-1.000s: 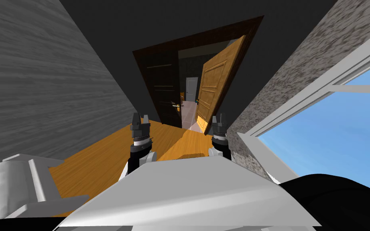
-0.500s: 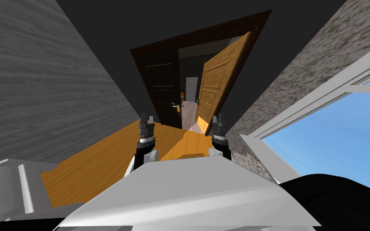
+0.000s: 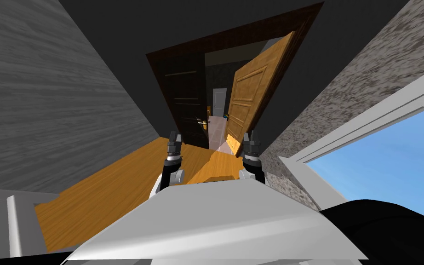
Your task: Push the door open
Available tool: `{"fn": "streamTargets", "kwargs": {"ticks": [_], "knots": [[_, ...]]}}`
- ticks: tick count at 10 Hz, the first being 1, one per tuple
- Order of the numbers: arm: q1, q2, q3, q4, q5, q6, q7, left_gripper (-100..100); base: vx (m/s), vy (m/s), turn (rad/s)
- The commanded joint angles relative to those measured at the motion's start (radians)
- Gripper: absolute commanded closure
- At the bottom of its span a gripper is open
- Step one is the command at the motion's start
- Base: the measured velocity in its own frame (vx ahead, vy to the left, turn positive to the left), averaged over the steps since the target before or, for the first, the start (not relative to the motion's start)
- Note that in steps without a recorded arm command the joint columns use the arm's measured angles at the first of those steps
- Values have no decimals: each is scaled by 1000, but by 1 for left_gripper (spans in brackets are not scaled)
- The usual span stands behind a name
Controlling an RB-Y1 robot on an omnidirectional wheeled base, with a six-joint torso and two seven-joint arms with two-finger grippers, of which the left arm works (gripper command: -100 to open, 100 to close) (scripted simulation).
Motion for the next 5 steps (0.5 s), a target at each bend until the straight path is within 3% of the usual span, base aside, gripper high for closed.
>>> {"fn": "streamTargets", "kwargs": {"ticks": [1, 5], "knots": [[-20, 8, 0, 32, 3, 7, 8, -100, 101, 45, -15], [-85, 21, -3, 141, 7, 19, 24, -100, 92, 29, -15]]}}
